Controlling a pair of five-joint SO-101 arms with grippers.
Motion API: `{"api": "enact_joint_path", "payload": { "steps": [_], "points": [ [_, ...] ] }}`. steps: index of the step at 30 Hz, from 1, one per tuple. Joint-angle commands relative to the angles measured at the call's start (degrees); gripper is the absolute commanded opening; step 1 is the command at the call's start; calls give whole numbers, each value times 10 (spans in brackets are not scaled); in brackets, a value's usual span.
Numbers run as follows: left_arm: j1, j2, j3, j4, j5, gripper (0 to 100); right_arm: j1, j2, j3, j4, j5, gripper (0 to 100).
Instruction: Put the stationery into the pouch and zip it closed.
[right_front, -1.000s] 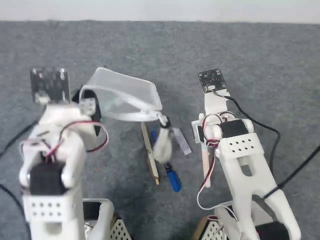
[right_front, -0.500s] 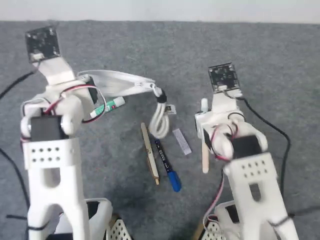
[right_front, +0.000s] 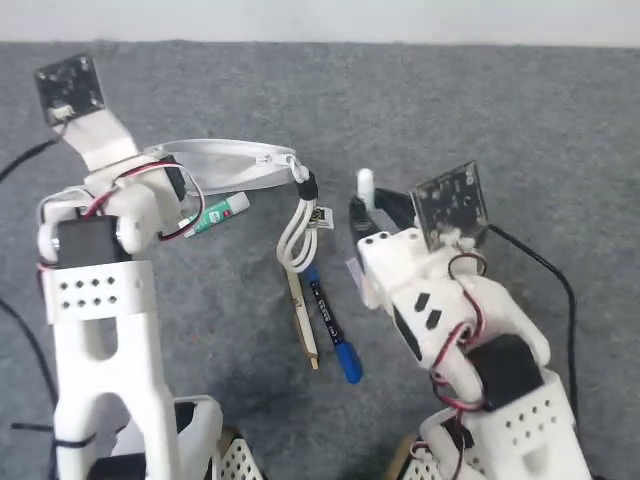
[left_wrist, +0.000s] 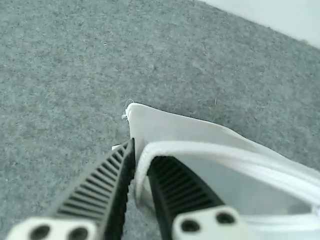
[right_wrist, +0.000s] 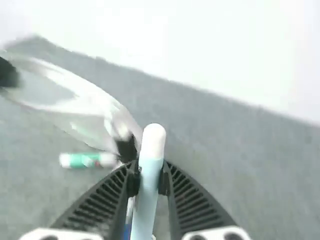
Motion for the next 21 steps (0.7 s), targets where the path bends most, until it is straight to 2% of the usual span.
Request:
{"api": "enact_joint_path", "payload": {
  "steps": [1, 11, 21],
  "points": [
    [-4, 3, -34, -13, 11, 9, -45, -21, -59, -38, 1, 6],
    [0, 3, -34, -11, 11, 9, -86, -16, -98, -182, 1, 6],
    [0, 3, -34, -11, 11, 9, -102, 81, -131, -342, 1, 6]
  ]
}}
